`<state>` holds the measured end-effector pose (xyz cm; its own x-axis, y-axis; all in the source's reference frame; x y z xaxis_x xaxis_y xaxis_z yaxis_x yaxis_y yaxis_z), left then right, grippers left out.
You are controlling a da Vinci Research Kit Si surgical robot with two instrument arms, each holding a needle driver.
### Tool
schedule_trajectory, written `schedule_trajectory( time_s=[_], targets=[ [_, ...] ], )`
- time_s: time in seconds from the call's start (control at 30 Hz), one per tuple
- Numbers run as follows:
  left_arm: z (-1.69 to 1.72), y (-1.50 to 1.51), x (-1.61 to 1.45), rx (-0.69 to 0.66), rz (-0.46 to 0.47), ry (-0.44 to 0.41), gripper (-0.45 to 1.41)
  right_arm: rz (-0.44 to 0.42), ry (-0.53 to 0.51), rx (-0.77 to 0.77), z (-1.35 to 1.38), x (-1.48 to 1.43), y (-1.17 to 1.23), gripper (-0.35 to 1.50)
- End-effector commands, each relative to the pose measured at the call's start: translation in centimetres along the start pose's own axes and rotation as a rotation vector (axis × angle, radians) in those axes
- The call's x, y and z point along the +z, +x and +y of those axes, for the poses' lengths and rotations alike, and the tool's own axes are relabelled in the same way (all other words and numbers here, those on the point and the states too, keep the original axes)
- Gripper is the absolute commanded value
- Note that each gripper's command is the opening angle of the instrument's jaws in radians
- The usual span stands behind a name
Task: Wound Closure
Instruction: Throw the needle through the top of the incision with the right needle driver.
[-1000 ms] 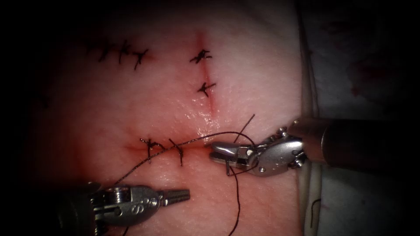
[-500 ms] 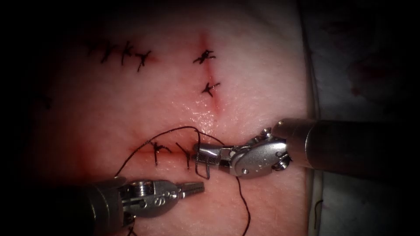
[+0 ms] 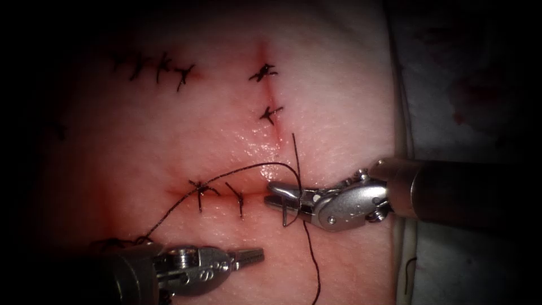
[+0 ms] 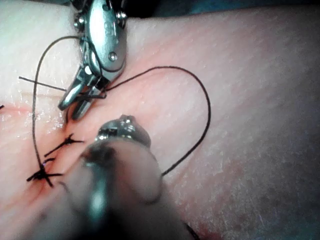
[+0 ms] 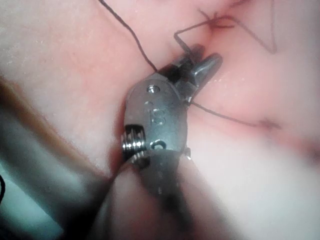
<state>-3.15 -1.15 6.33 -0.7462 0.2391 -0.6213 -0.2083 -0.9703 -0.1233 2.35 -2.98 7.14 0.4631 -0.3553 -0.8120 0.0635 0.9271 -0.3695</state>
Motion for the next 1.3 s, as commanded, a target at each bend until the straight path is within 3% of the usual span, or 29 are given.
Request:
schedule_trajectory(
  time_s=[0.03, 0.57, 1.3],
  targets=[
    [0.0, 0.01, 0.08, 0.0, 0.004, -0.001, -0.45, 0.0, 0.005, 0.002, -0.03, 0.14, 0.0, -0.35],
    [0.01, -0.06, 0.16, 0.007, 0.002, -0.003, -0.45, -0.038, 0.095, 0.189, -0.01, 0.27, -0.04, -0.35],
    [0.02, -0.05, 0.13, 0.013, 0.001, -0.004, -0.45, -0.17, 0.163, 0.514, -0.23, 0.2, -0.5, -0.35]
  ],
)
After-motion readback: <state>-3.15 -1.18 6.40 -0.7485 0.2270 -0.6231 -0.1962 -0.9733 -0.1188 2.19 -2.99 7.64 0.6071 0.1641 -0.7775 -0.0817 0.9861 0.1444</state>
